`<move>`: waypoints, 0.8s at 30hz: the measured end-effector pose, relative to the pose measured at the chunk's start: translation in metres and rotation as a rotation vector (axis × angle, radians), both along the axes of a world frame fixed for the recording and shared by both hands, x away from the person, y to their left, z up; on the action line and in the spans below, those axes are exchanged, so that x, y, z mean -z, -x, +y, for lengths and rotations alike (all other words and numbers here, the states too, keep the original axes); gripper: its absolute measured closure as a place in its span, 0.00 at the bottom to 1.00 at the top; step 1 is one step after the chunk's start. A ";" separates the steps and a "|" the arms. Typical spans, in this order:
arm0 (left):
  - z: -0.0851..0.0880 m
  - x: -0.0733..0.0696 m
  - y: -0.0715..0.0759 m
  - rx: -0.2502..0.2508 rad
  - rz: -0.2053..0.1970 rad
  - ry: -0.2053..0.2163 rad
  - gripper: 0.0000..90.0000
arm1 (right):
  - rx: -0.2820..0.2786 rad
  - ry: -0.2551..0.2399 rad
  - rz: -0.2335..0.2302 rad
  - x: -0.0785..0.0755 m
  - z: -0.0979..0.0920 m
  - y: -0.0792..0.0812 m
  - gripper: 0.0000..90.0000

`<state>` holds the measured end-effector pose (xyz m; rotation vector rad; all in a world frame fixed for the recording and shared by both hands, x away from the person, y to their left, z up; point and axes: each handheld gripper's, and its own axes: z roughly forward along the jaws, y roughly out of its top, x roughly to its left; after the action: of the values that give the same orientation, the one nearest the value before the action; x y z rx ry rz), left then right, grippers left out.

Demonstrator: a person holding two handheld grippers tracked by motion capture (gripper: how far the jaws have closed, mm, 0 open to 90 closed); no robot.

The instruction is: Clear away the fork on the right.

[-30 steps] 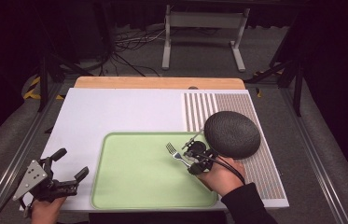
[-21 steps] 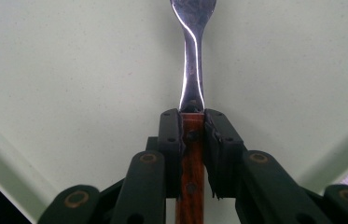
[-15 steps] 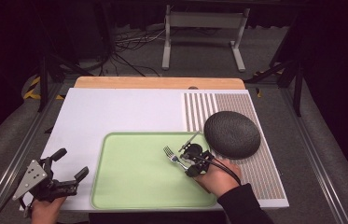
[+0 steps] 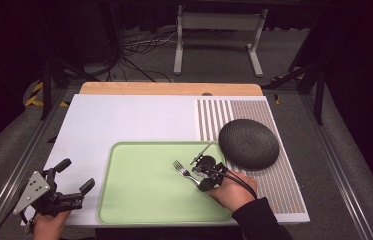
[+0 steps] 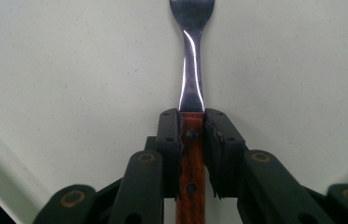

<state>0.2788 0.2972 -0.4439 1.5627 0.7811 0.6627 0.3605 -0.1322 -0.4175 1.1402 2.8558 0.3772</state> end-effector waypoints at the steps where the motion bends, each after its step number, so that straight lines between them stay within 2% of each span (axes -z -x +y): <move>1: 0.000 0.000 0.000 0.001 -0.001 0.003 0.00 | -0.010 0.000 -0.008 -0.001 0.000 0.000 0.78; 8: 0.000 0.000 0.000 0.002 0.000 0.004 0.00 | -0.037 -0.017 -0.036 -0.006 -0.001 0.001 0.65; 11: -0.001 0.000 0.000 0.002 0.000 0.004 0.00 | -0.073 -0.032 -0.077 -0.011 0.001 0.003 0.57; 12: -0.001 0.000 0.000 0.003 0.000 0.002 0.00 | -0.073 -0.032 -0.077 -0.011 0.001 0.003 0.57; 13: -0.001 0.000 0.000 0.002 -0.001 0.003 0.00 | -0.118 -0.067 -0.122 -0.014 0.003 0.003 0.51; 15: 0.000 0.000 0.000 0.002 -0.001 0.004 0.00 | -0.165 -0.092 -0.161 -0.018 0.006 0.003 0.48; 16: 0.000 0.000 0.000 0.001 0.001 0.005 0.00 | -0.165 -0.092 -0.161 -0.018 0.006 0.003 0.48; 17: 0.000 0.000 0.000 0.001 0.001 0.005 0.00 | -0.199 -0.109 -0.194 -0.020 0.007 0.004 0.54; 19: 0.000 0.000 0.000 0.002 0.000 0.004 0.00 | -0.237 -0.122 -0.205 -0.023 0.010 0.004 0.69; 20: -0.001 0.000 0.000 0.002 -0.001 0.004 0.00 | -0.265 -0.118 -0.216 -0.025 0.013 0.006 0.80; 24: -0.001 0.000 -0.001 0.002 0.000 0.004 0.00 | -0.294 -0.136 -0.232 -0.024 0.019 0.004 0.94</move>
<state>0.2794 0.2966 -0.4444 1.5595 0.7801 0.6589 0.3568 -0.1130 -0.3935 0.6373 2.8225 0.6776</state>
